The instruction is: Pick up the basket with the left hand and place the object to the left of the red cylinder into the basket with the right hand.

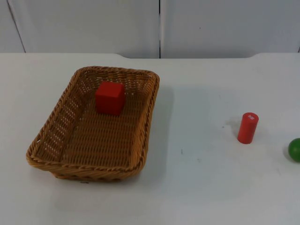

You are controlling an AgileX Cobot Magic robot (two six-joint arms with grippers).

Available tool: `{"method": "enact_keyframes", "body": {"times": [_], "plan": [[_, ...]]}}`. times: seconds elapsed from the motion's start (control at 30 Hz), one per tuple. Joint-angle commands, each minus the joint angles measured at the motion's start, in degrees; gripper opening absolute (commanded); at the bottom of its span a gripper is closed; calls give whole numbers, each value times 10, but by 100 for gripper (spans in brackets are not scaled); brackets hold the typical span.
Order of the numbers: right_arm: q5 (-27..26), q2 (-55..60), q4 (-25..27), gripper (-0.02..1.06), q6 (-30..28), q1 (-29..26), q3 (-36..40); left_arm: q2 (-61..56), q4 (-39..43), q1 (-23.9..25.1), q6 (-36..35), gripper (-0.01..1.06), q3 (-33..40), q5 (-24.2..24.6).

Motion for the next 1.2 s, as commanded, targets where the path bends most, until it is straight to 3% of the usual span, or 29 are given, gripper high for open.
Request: {"method": "enact_keyframes", "body": {"times": [0.0,0.27,0.73,1.17], "plan": [[-2,-2,2,105,-7,-1,1,-1,2,-1,-4,105,3,-6],[-3,-2,3,105,-7,-2,1,-1,2,-1,-4,105,3,-6],[-3,-2,3,105,-7,-2,1,-1,2,107,-4,105,3,-6],[-3,-2,3,105,-7,-2,1,-1,2,107,-4,105,3,-6]]}}
